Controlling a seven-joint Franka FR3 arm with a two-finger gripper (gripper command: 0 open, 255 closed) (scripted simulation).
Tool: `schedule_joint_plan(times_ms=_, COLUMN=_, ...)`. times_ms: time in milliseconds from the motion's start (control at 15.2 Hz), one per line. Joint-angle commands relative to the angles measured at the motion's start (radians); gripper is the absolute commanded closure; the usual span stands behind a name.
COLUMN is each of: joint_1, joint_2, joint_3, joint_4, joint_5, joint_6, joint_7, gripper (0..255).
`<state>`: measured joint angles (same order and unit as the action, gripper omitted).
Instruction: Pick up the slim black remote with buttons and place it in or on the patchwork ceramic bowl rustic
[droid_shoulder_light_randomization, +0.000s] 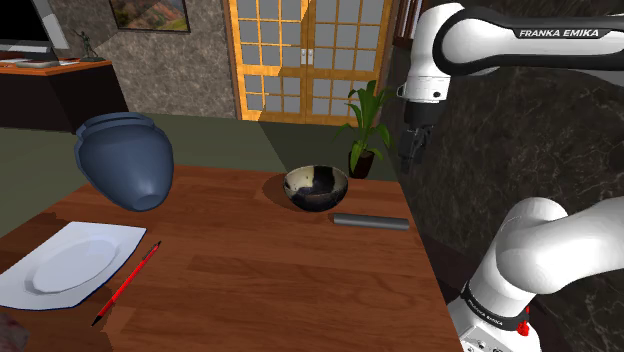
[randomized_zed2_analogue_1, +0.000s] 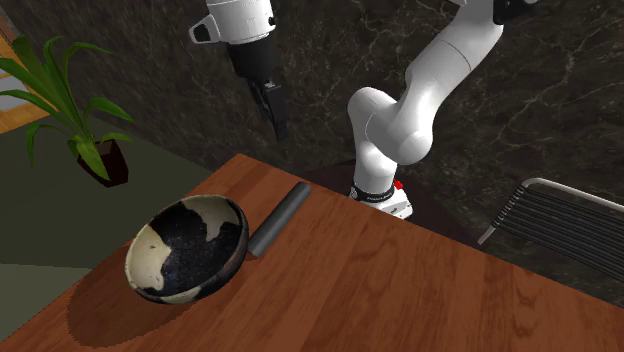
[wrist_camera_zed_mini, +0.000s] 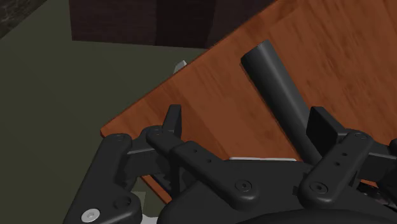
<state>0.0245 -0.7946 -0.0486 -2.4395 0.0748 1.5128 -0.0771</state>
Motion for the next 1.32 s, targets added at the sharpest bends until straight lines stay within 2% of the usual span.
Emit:
schedule_joint_plan(times_ms=0, joint_1=0.000, joint_2=0.000, joint_3=0.000, joint_4=0.000, joint_5=0.000, joint_6=0.000, joint_7=0.000, gripper=0)
schedule_joint_plan(times_ms=792, joint_1=0.219, joint_2=0.097, joint_3=0.227, joint_4=-0.192, joint_5=-0.035, joint_6=0.455, joint_7=-0.159, gripper=0)
schedule_joint_plan(times_ms=1254, joint_1=0.217, joint_2=0.130, joint_3=0.232, joint_4=-0.266, joint_5=-0.034, joint_6=0.563, joint_7=-0.157, gripper=0)
